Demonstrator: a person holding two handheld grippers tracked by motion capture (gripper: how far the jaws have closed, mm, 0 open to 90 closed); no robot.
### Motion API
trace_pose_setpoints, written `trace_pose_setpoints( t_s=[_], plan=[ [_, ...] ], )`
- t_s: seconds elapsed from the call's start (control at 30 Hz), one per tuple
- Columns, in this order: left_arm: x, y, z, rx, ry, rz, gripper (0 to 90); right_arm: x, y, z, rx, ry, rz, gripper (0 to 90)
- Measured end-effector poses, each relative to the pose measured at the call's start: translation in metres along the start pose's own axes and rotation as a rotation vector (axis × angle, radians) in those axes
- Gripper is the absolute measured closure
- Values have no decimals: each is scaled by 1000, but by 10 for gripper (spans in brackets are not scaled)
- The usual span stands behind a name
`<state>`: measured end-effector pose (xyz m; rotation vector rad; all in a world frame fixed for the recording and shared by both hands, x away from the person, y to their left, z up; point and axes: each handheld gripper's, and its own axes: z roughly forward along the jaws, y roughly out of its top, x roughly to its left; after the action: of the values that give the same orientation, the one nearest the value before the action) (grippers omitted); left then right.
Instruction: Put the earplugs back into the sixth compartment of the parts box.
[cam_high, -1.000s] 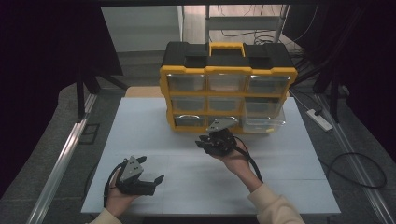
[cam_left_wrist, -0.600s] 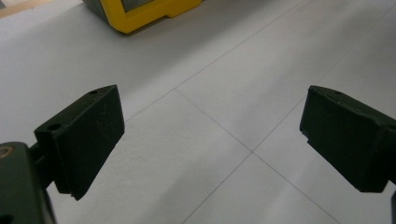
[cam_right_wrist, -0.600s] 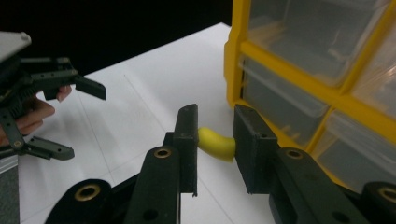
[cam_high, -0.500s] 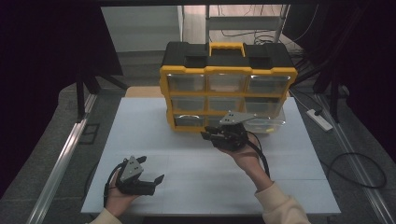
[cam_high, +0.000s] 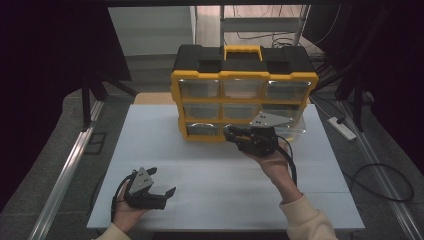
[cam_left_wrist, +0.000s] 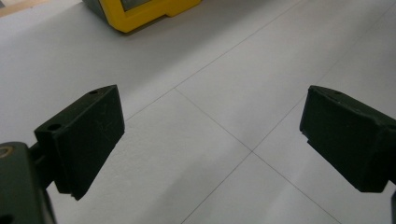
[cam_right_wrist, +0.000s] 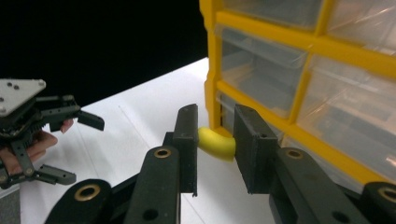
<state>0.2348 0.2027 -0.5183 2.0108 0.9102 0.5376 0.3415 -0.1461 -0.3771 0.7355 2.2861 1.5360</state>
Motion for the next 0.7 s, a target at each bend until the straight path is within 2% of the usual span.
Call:
trace_pose_setpoints(
  t_s=[0.33,0.7],
  plan=[
    [0,0,0,-1,-1,0,63,-13,9,-25,-67,-43,14,709],
    [0,0,0,-1,-2,0,63,-31,10,-47,-108,-122,41,709]
  ],
)
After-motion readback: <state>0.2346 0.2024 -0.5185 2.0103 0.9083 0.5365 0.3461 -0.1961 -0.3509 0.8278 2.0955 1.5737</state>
